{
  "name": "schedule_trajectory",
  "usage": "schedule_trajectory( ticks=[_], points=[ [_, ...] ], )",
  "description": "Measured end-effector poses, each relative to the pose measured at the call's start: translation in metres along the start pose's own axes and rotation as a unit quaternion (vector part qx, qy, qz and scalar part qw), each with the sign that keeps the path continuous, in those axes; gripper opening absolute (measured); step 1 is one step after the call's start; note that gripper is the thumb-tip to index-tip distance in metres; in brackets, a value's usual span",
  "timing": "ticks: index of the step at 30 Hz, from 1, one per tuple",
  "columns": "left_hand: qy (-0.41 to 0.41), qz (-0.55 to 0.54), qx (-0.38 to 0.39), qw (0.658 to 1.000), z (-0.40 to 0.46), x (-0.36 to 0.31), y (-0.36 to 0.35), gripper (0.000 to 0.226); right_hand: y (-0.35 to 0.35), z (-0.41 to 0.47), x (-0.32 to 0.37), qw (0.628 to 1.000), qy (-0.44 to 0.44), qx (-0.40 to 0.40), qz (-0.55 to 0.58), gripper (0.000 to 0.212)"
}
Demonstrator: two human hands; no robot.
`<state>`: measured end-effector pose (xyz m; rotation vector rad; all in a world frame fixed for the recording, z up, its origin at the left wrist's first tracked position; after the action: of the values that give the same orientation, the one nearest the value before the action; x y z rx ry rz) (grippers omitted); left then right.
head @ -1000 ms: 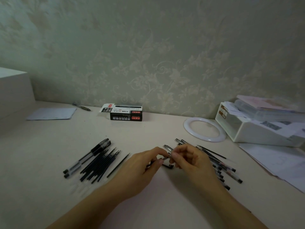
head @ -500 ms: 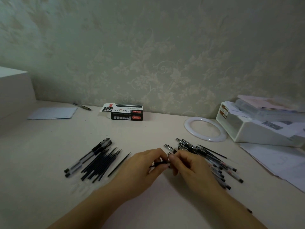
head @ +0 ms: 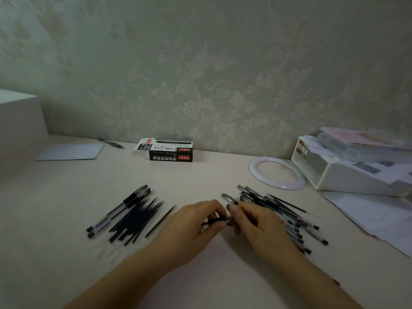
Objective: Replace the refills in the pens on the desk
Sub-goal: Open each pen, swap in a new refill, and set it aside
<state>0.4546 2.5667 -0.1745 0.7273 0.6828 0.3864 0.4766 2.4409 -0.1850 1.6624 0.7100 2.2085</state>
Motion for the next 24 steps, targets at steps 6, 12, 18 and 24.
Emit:
schedule_trajectory(
  ticks=[6,12,18,24],
  points=[
    [0.0,-0.007,-0.005,1.0,0.0,0.001,0.002,0.005,-0.006,0.0,0.001,0.999,0.011,0.034,0.002,0.013],
    [-0.013,-0.032,-0.018,0.999,0.002,-0.002,0.006,0.002,-0.009,-0.001,0.002,0.999,0.013,0.048,0.012,0.03],
    [-0.007,-0.011,-0.032,0.999,0.002,-0.001,0.01,0.003,-0.006,-0.001,0.003,0.999,0.01,0.03,0.017,0.035],
    [0.072,0.02,-0.094,0.993,-0.004,0.02,0.024,0.003,0.003,-0.001,0.012,0.979,0.066,-0.072,-0.177,0.028]
  ],
)
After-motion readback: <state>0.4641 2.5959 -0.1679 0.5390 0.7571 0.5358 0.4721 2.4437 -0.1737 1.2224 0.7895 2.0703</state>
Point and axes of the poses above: each hand's wrist, its own z-axis towards the middle knuckle, its own y-axis out of the back of the hand, x = y × z, the point moved 10 cm from there along z, towards the middle knuckle, and after that the axes turned 10 degrees about -y, right-handed, at the moved point
